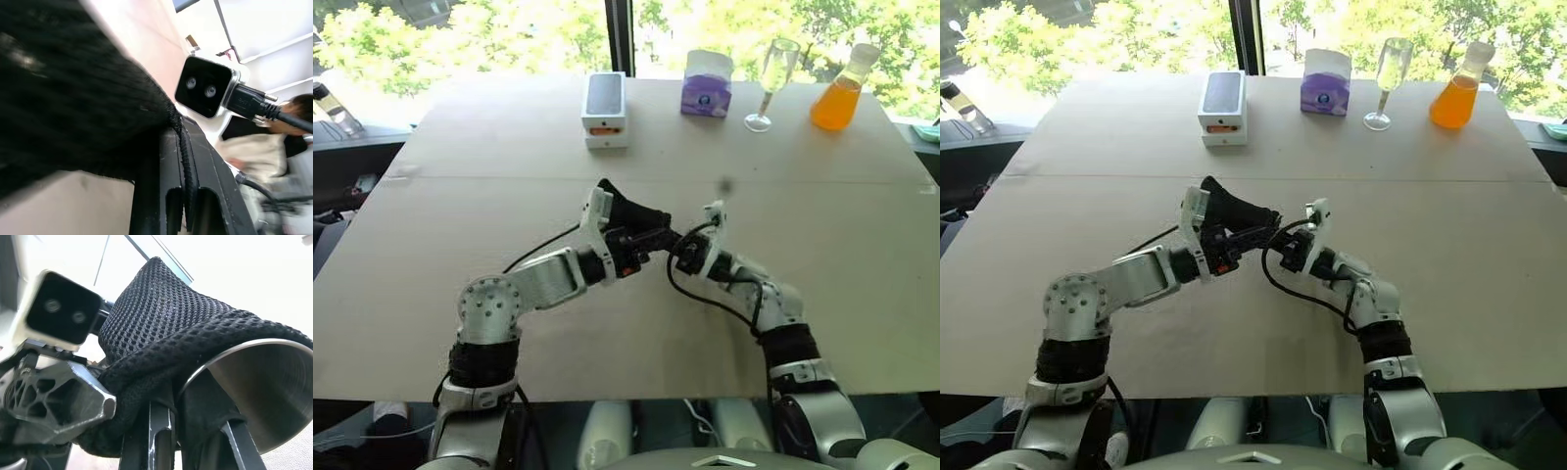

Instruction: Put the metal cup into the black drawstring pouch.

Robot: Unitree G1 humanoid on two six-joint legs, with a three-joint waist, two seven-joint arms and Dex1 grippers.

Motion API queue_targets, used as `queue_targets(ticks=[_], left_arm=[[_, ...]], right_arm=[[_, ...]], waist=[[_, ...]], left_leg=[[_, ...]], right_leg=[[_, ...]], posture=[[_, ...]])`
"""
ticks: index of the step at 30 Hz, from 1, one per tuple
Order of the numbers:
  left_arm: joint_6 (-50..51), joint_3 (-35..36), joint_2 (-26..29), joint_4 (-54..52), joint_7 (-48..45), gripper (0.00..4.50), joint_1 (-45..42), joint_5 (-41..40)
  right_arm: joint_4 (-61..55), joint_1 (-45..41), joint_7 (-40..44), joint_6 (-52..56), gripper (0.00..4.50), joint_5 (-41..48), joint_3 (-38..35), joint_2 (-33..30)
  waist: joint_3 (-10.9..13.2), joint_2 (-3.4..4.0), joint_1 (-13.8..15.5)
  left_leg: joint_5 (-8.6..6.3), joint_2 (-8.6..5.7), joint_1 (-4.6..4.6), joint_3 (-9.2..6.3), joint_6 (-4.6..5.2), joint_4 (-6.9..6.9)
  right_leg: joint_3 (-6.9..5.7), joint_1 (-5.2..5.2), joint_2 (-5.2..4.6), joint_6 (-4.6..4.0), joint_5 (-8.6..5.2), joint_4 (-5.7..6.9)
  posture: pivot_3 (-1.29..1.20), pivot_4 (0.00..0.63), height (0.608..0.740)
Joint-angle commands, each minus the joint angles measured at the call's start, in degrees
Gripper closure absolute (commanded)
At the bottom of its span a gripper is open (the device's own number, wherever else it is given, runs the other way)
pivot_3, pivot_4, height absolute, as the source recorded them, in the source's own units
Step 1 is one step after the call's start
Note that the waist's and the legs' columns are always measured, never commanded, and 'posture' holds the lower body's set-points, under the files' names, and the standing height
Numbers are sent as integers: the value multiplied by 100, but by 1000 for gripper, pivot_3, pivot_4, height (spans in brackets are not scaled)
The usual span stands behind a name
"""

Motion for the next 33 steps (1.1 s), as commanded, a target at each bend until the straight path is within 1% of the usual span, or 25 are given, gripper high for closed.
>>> queue_targets(ticks=[1, 2, 4, 7, 9, 11, 13, 15, 17, 19, 21, 24, 26, 27, 29, 32, 33], left_arm=[[-418, -177, 154, -180, -724, 4500, -76, 1021], [-403, -66, 35, 2, -685, 4500, -182, 918], [-210, 220, -256, 466, -229, 4500, -457, 319], [141, 374, -530, 1003, 375, 4500, -788, -278], [249, 441, -686, 1204, 702, 4500, -925, -622], [264, 520, -862, 1426, 1234, 4500, -1075, -1039], [144, 580, -1056, 1597, 1853, 4500, -1156, -1664], [57, 594, -1136, 1570, 2203, 4500, -1204, -1980], [-40, 573, -1178, 1515, 2544, 4500, -1237, -2201], [-141, 497, -1209, 1502, 2900, 4500, -1335, -2602], [-183, 418, -1281, 1538, 3207, 4500, -1552, -3028], [14, 369, -1548, 1548, 3352, 4500, -1706, -3154], [260, 290, -1736, 1525, 3315, 4500, -1702, -3154], [452, 224, -1768, 1529, 3274, 4500, -1683, -3154], [713, 175, -1808, 1505, 3190, 4500, -1620, -3154], [806, 436, -1842, 1481, 3201, 4500, -1483, -3154], [882, 526, -1760, 1450, 3121, 4500, -1407, -3154]], right_arm=[[-443, 108, -43, -71, 4407, 51, 36, -19], [-520, 126, -65, -136, 4407, -8, 70, -47], [-693, 166, -117, -442, 4407, -294, 227, -152], [-890, 210, -370, -1444, 4407, -1186, 632, -358], [-998, 221, -522, -1924, 4407, -1595, 820, -456], [-1170, 238, -705, -2491, 4407, -2222, 1144, -650], [-1295, 269, -739, -2969, 4407, -2689, 1473, -811], [-1221, 242, -815, -3427, 4407, -3012, 1686, -871], [-1028, 142, -941, -3917, 4407, -3384, 1857, -918], [-701, -77, -1124, -4536, 4407, -3790, 2004, -931], [-216, -467, -1399, -5241, 4407, -4404, 2209, -1031], [521, -1001, -1716, -6044, 4407, -5137, 2524, -1151], [977, -1288, -1897, -6436, 4407, -5401, 2615, -1117], [1143, -1389, -1940, -6600, 4407, -5482, 2642, -1099], [1378, -1502, -1985, -6691, 4407, -5328, 2502, -963], [1461, -1447, -1765, -6465, 4407, -4578, 2141, -724], [1422, -1370, -1638, -6141, 4407, -4036, 1866, -590]], waist=[[1, 1, 7], [2, 3, 8], [3, 4, 24], [3, 4, 18], [3, 3, 3], [3, 3, -2], [4, 2, 5], [3, 1, -7], [3, 1, -5], [4, 0, 1], [6, 0, 2], [6, -2, 8], [6, -2, 10], [6, -2, 11], [6, -2, 8], [9, -4, -7], [9, -4, -7]], left_leg=[[0, 0, -1, -1, 0, 0], [0, 1, -3, -1, 0, 0], [0, 4, -4, -2, 0, 1], [0, 10, -6, -12, 1, 5], [0, 8, -7, -14, 1, 4], [0, 9, -8, -13, 1, 3], [0, 11, -10, -14, 1, 3], [0, 15, -8, -13, 0, 4], [1, 15, -6, -11, 0, 4], [2, 14, -5, -12, -2, 6], [2, 12, -5, -12, -2, 10], [2, 6, -5, -11, -1, 17], [2, 0, 2, -13, -1, 17], [2, 1, 2, -12, -1, 16], [3, 1, -1, -13, -3, 13], [4, 7, -2, -14, -5, 11], [5, 7, -2, -15, -7, 11]], right_leg=[[-2, -2, 1, 0, 0, 0], [-3, -5, 1, 0, 0, 1], [-3, -5, -1, 1, 0, 2], [-2, -5, -6, 3, 0, 2], [9, -5, -6, 4, -1, 2], [15, -6, -4, 4, -1, 1], [17, -7, -5, 4, -1, -1], [19, -6, -9, 4, -1, 0], [21, -6, -7, 4, -1, 2], [19, -5, -6, 3, 0, 2], [20, -4, -6, 3, 0, 4], [19, 0, -8, 4, 0, 4], [16, 8, -5, 4, 0, 2], [17, 8, -4, 4, 0, 0], [13, 8, -2, 3, 0, -4], [11, 8, 0, 4, 0, -12], [10, 8, 1, 4, 0, -13]], posture=[[0, 150, 737], [0, 150, 737], [0, 150, 737], [0, 150, 737], [0, 150, 737], [0, 150, 737], [0, 150, 737], [0, 150, 737], [0, 150, 737], [0, 150, 737], [0, 150, 737], [0, 150, 737], [0, 150, 737], [0, 150, 737], [0, 150, 737], [0, 150, 737], [0, 150, 737]])
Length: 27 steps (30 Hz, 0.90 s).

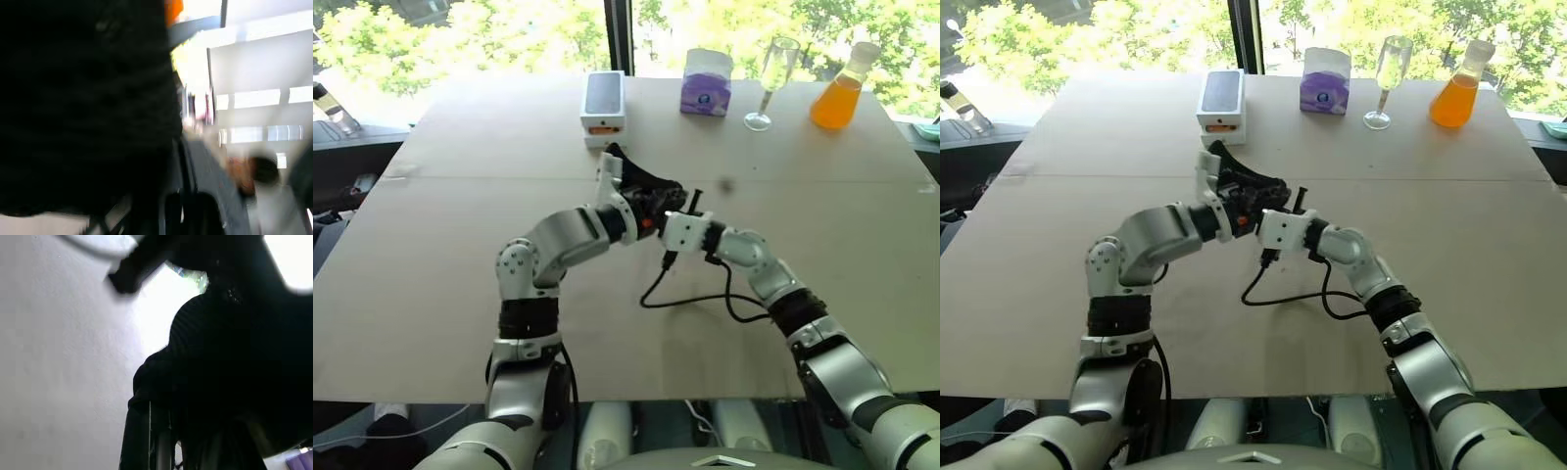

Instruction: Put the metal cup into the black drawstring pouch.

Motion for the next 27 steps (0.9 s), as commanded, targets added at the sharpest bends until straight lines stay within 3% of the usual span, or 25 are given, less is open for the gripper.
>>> queue_targets(ticks=[1, 5, 12, 20, 27], left_arm=[[656, -296, -110, -313, -353, 4500, 107, -325], [836, -272, 222, -349, -501, 4500, 361, -325], [639, -460, 228, -311, -581, 4500, 274, -325], [310, -117, 450, -205, -531, 4500, 351, -325], [-102, -282, 343, -254, -387, 4500, 329, -261]], right_arm=[[-257, -41, 481, 644, 4407, 1308, -397, 566], [-303, 113, 1210, 1427, 4407, 2206, -767, 562], [-563, 209, 1620, 2266, 4407, 2646, -771, 694], [-1831, 1234, 2030, 3280, 4407, 2744, -553, 275], [-2312, 1348, 2077, 3889, 4407, 2558, -256, 45]], waist=[[0, 0, -8], [1, 2, 6], [1, 2, 70], [1, 2, 67], [1, 2, 69]], left_leg=[[1, 0, 1, 0, -1, 0], [4, 3, 4, -9, -7, -2], [3, 1, -1, -21, -5, 1], [3, 1, -2, -24, -6, -4], [4, -3, 2, -24, -6, -2]], right_leg=[[0, 0, 0, 0, 0, 2], [-6, 7, 4, -1, 0, 3], [-19, 10, -10, -1, 0, 3], [-19, 10, -10, -2, 0, 3], [-20, 10, -7, -3, -1, 9]], posture=[[0, 150, 737], [0, 150, 737], [0, 150, 737], [0, 150, 737], [0, 150, 737]])
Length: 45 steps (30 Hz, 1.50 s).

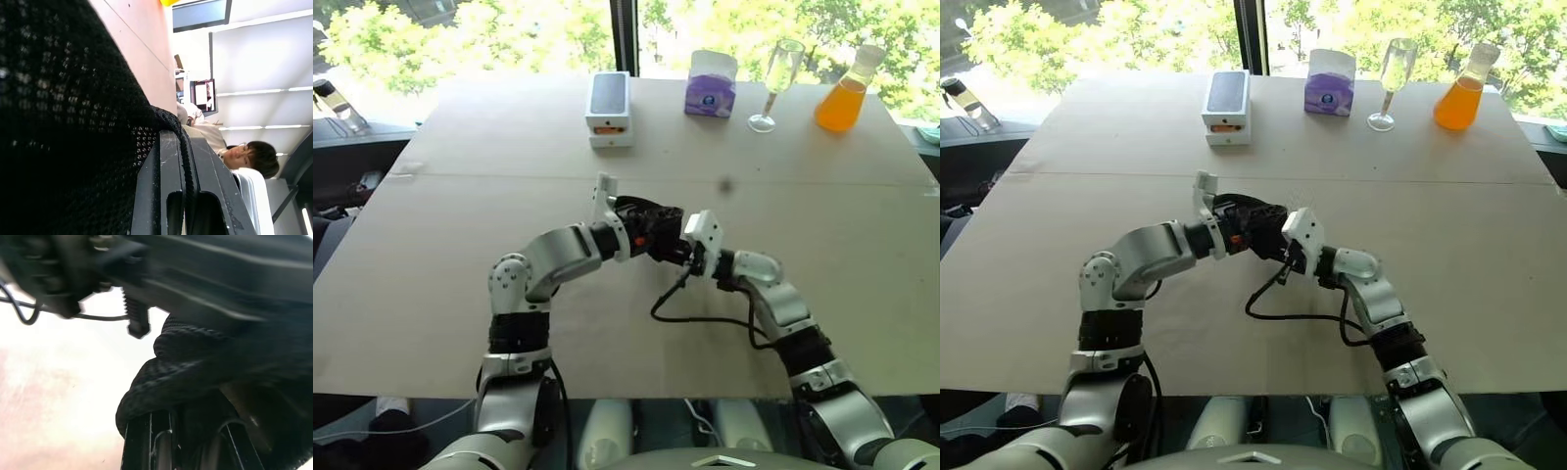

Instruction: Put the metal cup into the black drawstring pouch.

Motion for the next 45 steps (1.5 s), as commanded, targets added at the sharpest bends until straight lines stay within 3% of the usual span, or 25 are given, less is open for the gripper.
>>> queue_targets(ticks=[1, 4, 8, 9, 19, 22, 26, 27, 31, 36, 39, 42, 45], left_arm=[[-202, -194, 50, -208, -37, 4500, -85, -90], [-209, -306, 205, -145, -191, 4500, -43, 211], [-210, -388, 309, -105, -406, 4500, 26, 373], [-170, -414, 358, -99, -485, 4500, 62, 465], [187, -767, 816, -312, -1842, 4500, 124, 1688], [251, -851, 775, -463, -2274, 4500, 46, 1894], [263, -826, 631, -460, -2503, 4500, -31, 2072], [270, -789, 638, -460, -2553, 4500, -32, 2106], [369, -605, 865, -524, -2870, 4500, 79, 2183], [411, -600, 1647, -890, -4040, 4500, 533, 2969], [446, -690, 1986, -918, -4594, 4500, 664, 3404], [431, -629, 1981, -869, -4881, 4500, 662, 3589], [444, -590, 1941, -845, -5030, 4500, 669, 3755]], right_arm=[[-291, -54, 108, 452, 4407, 26, 156, -46], [-434, -91, -16, 417, 3476, -167, 140, -200], [-921, 7, -68, 601, 1569, -277, 179, -457], [-1173, 60, -3, 722, 1514, -306, 225, -597], [-2550, 297, -188, 1930, 1514, -335, -56, -1642], [-2417, 268, -475, 2208, 2389, -269, -156, -1528], [-2319, 300, -601, 1944, 4313, -498, 62, -1425], [-2381, 331, -615, 1926, 4422, -505, 59, -1440], [-2981, 643, -570, 2110, 4422, -273, -292, -1707], [-3844, 1134, -455, 2759, 4422, 304, -937, -2288], [-4001, 1314, -443, 3006, 3570, 449, -1000, -2450], [-3837, 1331, -802, 3234, 2211, 451, -894, -2182], [-3716, 1287, -869, 3177, 2211, 292, -582, -2083]], waist=[[0, 0, 0], [0, 0, -2], [0, 0, 4], [0, 0, 12], [1, 1, 72], [0, 1, 74], [1, 1, 73], [1, 1, 73], [1, 1, 74], [3, 5, 62], [4, 7, 71], [4, 7, 77], [5, 7, 76]], left_leg=[[0, -1, 0, 0, 0, 0], [0, -1, 0, 2, 0, 0], [0, -4, -1, 2, 0, 0], [0, -3, -2, 2, 0, 0], [0, -7, -3, -1, 0, -1], [0, -6, -3, 0, 0, -1], [0, -5, -6, -1, 0, -1], [0, -5, -6, -1, 0, -1], [-1, -4, -8, -2, 1, -2], [-1, 0, -10, -1, 1, -11], [-1, 2, -6, -3, 0, -12], [-1, 4, -8, -6, 0, -12], [-2, 4, -9, -3, 2, -12]], right_leg=[[0, 0, 0, 0, 0, 0], [-1, 0, 1, 0, 0, -1], [-21, -1, 1, 0, 0, -1], [-22, -2, 1, 0, 0, -2], [-29, -1, 4, 1, -1, -6], [-30, -1, 5, 1, -2, -6], [-30, -1, 5, 1, -2, -9], [-30, -1, 5, 1, -2, -10], [-31, -2, 5, 1, -2, -12], [-32, -3, 5, 2, -2, -25], [-36, -3, 12, 1, -4, -22], [-39, -3, 11, 1, -4, -23], [-33, -4, 6, 1, -3, -23]], posture=[[0, 150, 737], [0, 150, 737], [0, 150, 737], [0, 150, 737], [0, 150, 737], [0, 150, 737], [0, 150, 737], [0, 150, 737], [0, 150, 737], [0, 150, 737], [0, 150, 737], [0, 150, 737], [0, 150, 737]])
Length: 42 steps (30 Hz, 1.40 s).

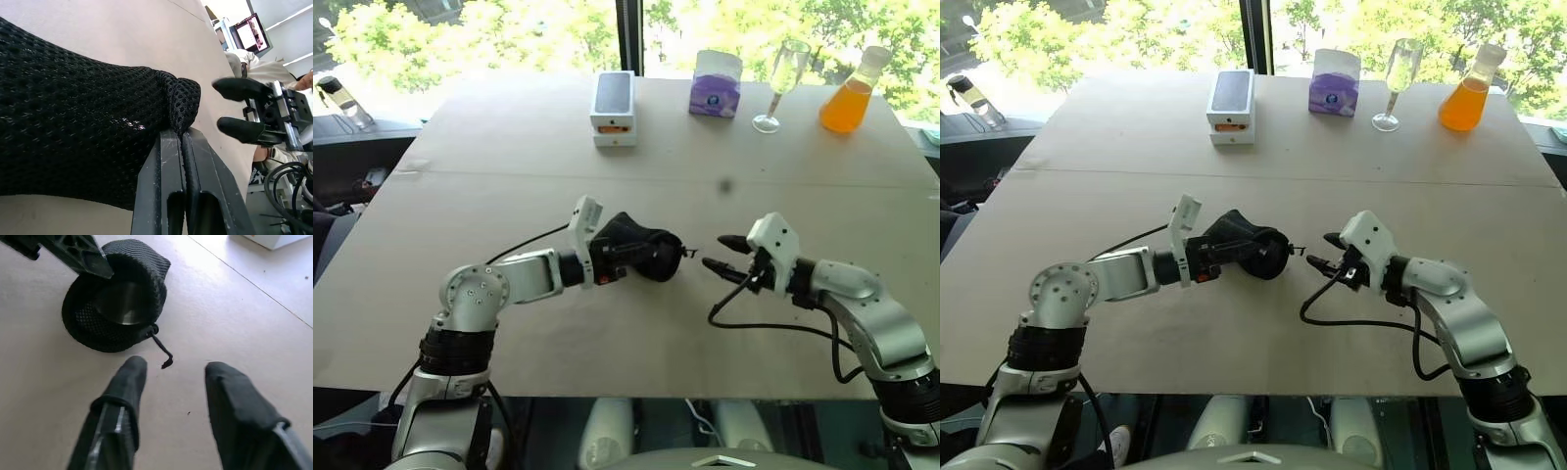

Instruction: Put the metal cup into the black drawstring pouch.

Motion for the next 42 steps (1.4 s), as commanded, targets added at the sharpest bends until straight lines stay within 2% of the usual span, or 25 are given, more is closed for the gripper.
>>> queue_targets(ticks=[1, 8, 18, 22, 23, 24, 32, 34, 35, 37, 38, 42], left_arm=[[10, 117, -38, -148, -228, 4500, -13, 155], [80, 211, -83, -217, -360, 4500, 144, 315], [134, 320, -157, -320, -435, 4500, 272, 443], [168, 371, -178, -374, -438, 4500, 308, 462], [174, 381, -182, -385, -433, 4500, 312, 461], [182, 398, -175, -400, -438, 4500, 322, 453], [83, 573, -206, -503, -545, 4500, 326, 484], [-171, 484, -28, -764, -982, 4500, 389, 718], [-240, 507, 10, -932, -1173, 3902, 399, 689], [-386, 666, 43, -1342, -1466, 3227, 332, 472], [-470, 653, 132, -1540, -1607, 2662, 267, 531], [-1050, 399, 423, -2115, -1964, 826, -89, 1280]], right_arm=[[58, -108, -184, -65, 2211, -113, 231, 154], [798, -345, -421, -908, 2211, -817, 779, 336], [1595, -667, -539, -1535, 2211, -1010, 806, 775], [1682, -710, -497, -1672, 3992, -1071, 827, 760], [1690, -714, -486, -1697, 4301, -1076, 818, 747], [1679, -719, -471, -1702, 4413, -1075, 799, 728], [1527, -828, -374, -1851, 4413, -1365, 701, 263], [1407, -923, -417, -1845, 4413, -1456, 591, 103], [1324, -986, -434, -1833, 4500, -1500, 531, 18], [1103, -1148, -445, -1749, 4500, -1506, 362, -129], [993, -1247, -425, -1703, 4500, -1492, 277, -208], [616, -1667, -313, -1470, 4500, -1475, 72, -455]], waist=[[0, 0, -2], [0, 0, -5], [0, 1, -6], [0, 1, -3], [1, 1, -5], [0, 1, -7], [1, 1, -5], [1, 1, -7], [2, 3, -9], [4, 5, -7], [4, 5, -7], [5, 7, 0]], left_leg=[[0, 0, -1, 0, 1, 0], [0, 0, -1, 1, 1, 0], [0, 4, -1, 1, 0, 0], [0, 5, -1, 1, 0, 1], [0, 6, -1, 1, 0, 1], [0, 7, -1, 2, 0, 0], [0, 7, 0, 3, 0, 1], [0, 7, 0, 3, 0, 1], [0, 6, -1, 4, 0, 2], [0, 6, -4, 5, 0, 1], [0, 9, -4, 5, 0, 1], [1, 3, -2, 5, -1, 2]], right_leg=[[0, 0, 0, 0, 0, -2], [1, -3, 2, 0, 0, -1], [3, -4, 2, 0, 1, 3], [3, -4, 1, 0, 1, 2], [3, -3, 1, 0, 1, 2], [3, -4, 1, 0, 1, 2], [4, -4, 1, 0, 1, 3], [5, -4, 1, 0, 1, 3], [4, -5, 2, -1, 1, 3], [5, -9, 2, -1, 1, 4], [6, -10, 1, -1, 1, 4], [5, -8, 3, -1, 1, 3]], posture=[[0, 150, 737], [0, 150, 737], [0, 150, 737], [0, 150, 737], [0, 150, 737], [0, 150, 737], [0, 150, 737], [0, 150, 737], [0, 150, 737], [0, 150, 737], [0, 150, 737], [0, 150, 737]])
